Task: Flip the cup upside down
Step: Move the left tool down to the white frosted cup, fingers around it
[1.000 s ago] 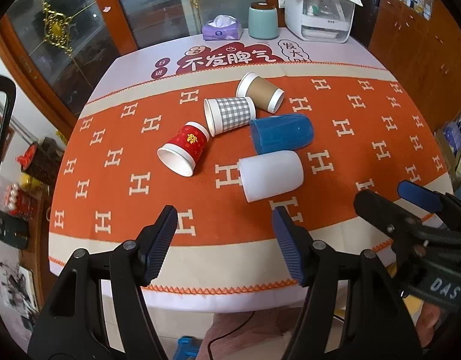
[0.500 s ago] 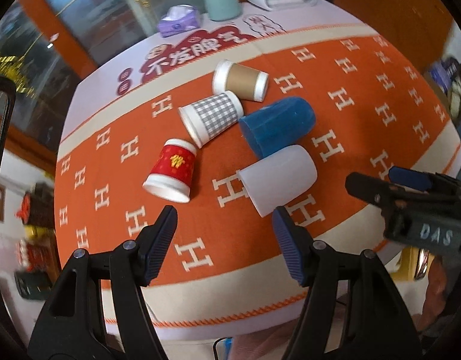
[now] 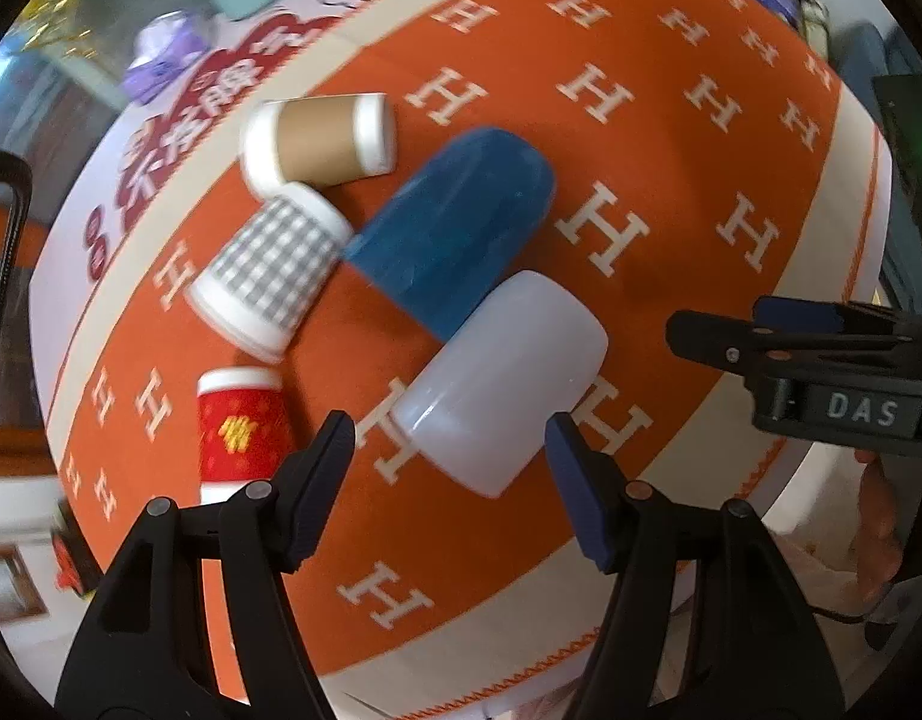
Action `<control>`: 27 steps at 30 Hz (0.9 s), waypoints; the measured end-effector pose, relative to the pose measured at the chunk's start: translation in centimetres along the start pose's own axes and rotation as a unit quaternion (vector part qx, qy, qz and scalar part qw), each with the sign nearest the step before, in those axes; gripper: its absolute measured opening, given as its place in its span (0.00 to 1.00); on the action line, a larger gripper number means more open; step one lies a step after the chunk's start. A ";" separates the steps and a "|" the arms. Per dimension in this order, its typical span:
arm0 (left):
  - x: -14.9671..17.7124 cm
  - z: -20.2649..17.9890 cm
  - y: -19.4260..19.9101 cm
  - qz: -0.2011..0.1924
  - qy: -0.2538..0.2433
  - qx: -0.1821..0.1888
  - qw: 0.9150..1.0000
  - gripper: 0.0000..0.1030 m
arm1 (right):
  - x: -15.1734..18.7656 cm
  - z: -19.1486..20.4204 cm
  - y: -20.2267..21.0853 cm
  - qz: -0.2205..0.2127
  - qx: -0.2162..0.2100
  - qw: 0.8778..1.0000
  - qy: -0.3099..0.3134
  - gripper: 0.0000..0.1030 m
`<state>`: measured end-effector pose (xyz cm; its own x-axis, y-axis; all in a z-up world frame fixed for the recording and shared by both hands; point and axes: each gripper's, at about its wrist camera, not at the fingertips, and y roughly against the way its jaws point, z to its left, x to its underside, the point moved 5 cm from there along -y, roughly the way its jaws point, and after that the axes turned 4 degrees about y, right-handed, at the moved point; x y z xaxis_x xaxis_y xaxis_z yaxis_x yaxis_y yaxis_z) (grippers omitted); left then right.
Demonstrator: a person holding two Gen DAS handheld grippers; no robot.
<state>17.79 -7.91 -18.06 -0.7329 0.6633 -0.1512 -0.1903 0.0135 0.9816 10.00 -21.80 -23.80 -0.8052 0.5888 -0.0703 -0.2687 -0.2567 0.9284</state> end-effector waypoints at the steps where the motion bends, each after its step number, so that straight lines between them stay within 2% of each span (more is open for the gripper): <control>1: -0.2 -0.2 -0.4 0.004 -0.010 0.000 1.000 0.62 | 0.0 -0.3 -0.2 0.000 0.001 1.000 -0.006 0.83; 4: -0.8 -0.9 -1.8 0.019 -0.042 -0.006 0.999 0.62 | 0.3 -0.8 -0.6 0.000 0.005 1.000 -0.020 0.83; 10: -1.2 -2.5 -4.1 0.055 -0.087 0.018 0.995 0.64 | 0.5 -1.5 -1.6 0.003 0.007 0.999 -0.041 0.83; 16: -1.8 -3.5 -5.1 0.052 -0.107 0.006 0.993 0.67 | 0.5 -2.0 -1.9 0.001 0.009 0.999 -0.049 0.83; 23: -1.5 -4.5 -5.8 0.051 -0.137 -0.029 0.989 0.71 | 0.3 -2.3 -2.0 -0.002 0.009 0.998 -0.055 0.83; 27: -1.4 -5.0 -7.0 0.065 -0.149 -0.040 0.986 0.69 | 0.4 -2.7 -1.7 -0.004 0.009 0.998 -0.056 0.83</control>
<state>16.86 -12.65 -25.31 -0.5315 0.8466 0.0286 -0.1666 -0.1376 0.9764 8.68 -23.15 -26.41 -0.7390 0.6727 -0.0371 -0.2645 -0.2391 0.9343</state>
